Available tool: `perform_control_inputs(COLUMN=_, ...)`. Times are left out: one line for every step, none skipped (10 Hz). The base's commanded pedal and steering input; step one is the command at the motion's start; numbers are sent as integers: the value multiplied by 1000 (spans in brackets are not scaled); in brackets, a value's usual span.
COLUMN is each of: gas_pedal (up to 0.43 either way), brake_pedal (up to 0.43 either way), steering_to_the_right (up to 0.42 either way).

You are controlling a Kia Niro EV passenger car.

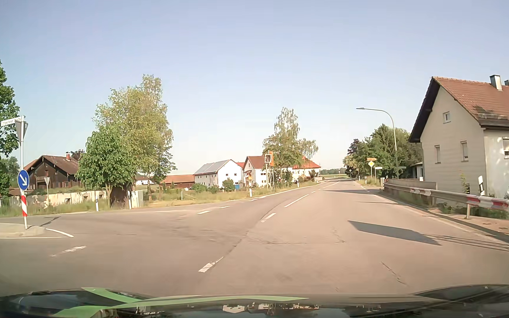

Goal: Follow the waypoints while adhering to traffic rules and regulations

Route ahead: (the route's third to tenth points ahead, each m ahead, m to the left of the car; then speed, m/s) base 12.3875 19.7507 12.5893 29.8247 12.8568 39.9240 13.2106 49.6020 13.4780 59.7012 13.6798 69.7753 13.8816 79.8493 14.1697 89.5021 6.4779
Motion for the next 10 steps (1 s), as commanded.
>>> perform_control_inputs(gas_pedal=0, brake_pedal=220, steering_to_the_right=-117)
perform_control_inputs(gas_pedal=0, brake_pedal=195, steering_to_the_right=-141)
perform_control_inputs(gas_pedal=0, brake_pedal=146, steering_to_the_right=-162)
perform_control_inputs(gas_pedal=0, brake_pedal=61, steering_to_the_right=-187)
perform_control_inputs(gas_pedal=0, brake_pedal=18, steering_to_the_right=-204)
perform_control_inputs(gas_pedal=0, brake_pedal=0, steering_to_the_right=-221)
perform_control_inputs(gas_pedal=0, brake_pedal=0, steering_to_the_right=-236)
perform_control_inputs(gas_pedal=0, brake_pedal=0, steering_to_the_right=-257)
perform_control_inputs(gas_pedal=0, brake_pedal=0, steering_to_the_right=-275)
perform_control_inputs(gas_pedal=8, brake_pedal=0, steering_to_the_right=-297)
